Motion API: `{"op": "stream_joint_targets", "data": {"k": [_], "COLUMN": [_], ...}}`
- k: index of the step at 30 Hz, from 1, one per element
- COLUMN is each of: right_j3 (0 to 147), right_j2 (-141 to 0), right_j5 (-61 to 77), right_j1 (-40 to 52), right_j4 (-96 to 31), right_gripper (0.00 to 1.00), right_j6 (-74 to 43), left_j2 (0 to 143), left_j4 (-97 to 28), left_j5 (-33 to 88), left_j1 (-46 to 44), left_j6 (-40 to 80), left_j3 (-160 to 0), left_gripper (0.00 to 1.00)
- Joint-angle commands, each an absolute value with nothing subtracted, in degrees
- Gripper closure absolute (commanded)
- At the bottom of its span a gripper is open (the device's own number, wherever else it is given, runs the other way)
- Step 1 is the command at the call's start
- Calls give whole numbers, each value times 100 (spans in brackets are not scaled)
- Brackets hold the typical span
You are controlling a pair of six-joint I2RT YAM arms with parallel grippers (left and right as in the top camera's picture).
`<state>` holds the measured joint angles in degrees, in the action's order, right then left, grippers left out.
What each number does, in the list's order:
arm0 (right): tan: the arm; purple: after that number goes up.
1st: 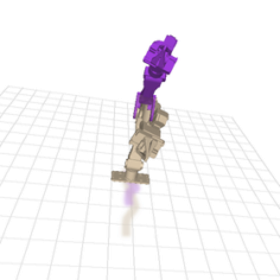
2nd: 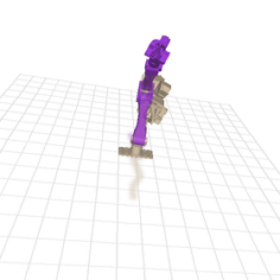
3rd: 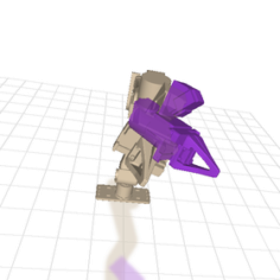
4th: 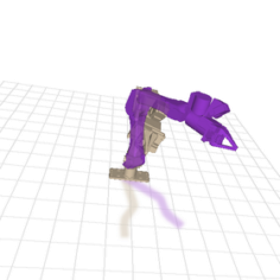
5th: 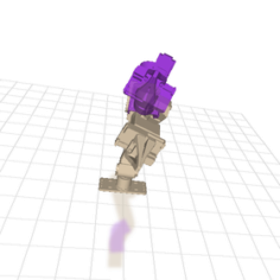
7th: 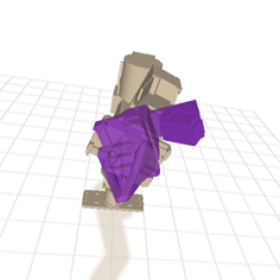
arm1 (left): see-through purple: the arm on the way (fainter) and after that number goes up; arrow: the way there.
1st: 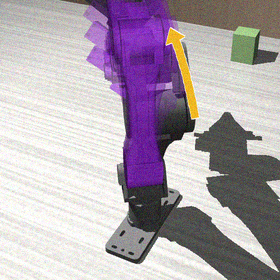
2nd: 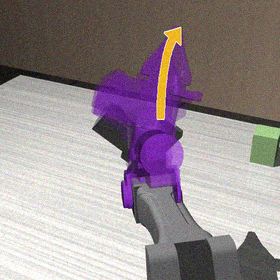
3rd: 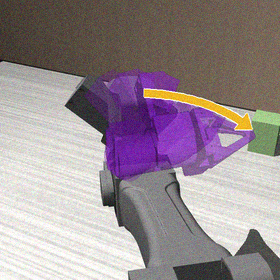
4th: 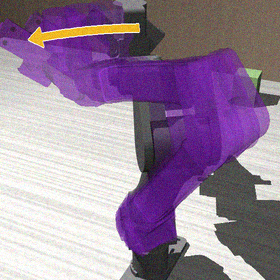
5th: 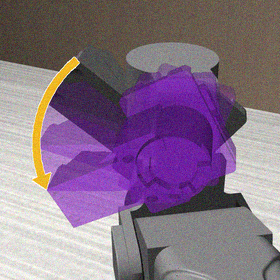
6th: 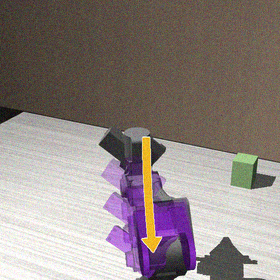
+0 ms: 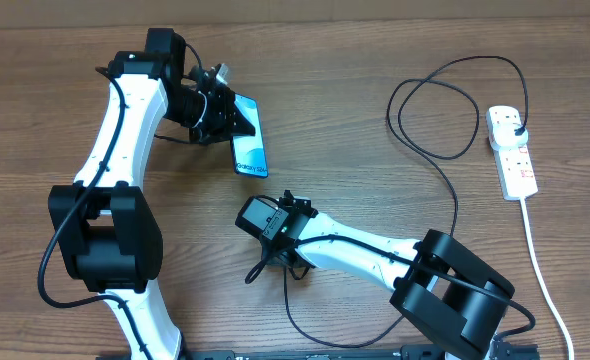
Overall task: Plug charger to phone and switch on socket
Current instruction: 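Lift the cable end with the right gripper toward the phone's bottom port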
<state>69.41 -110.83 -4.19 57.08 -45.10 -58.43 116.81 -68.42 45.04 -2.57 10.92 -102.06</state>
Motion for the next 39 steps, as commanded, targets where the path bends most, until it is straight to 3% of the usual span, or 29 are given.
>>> {"op": "stream_joint_targets", "data": {"k": [1, 8, 13, 18, 23, 27, 39], "right_j3": [6997, 7085, 7085, 7083, 6991, 6705, 6674], "right_j2": [-11174, -9872, -8667, -7828, -7701, -7703, -7699], "right_j5": [-224, 58, 639, 878, 1334, 1675, 1660], "right_j1": [5616, 5391, 5264, 5236, 5236, 5234, 5199], "right_j4": [-4932, -5153, -5186, -5221, -4954, -4261, -3854], "right_gripper": [96, 96, 96, 96, 96, 96, 96], "right_j6": [-5852, -4895, -4206, -3496, -3371, -3181, -3164], "left_j2": [11675, 11598, 11524, 11526, 11526, 11528, 11528], "left_j4": [-6827, -6757, -6777, -7485, -8755, -9437, -9553], "left_j5": [5306, 5865, 7476, 7975, 9000, 9050, 9043], "left_j1": [-209, -139, 1, 71, 71, 71, 73], "left_j6": [746, 659, -196, -1105, -3026, -3924, -3990], "left_j3": [-10322, -10324, -10324, -10324, -10322, -10322, -10322], "left_gripper": [96, 96, 96, 96, 96, 96, 96]}}
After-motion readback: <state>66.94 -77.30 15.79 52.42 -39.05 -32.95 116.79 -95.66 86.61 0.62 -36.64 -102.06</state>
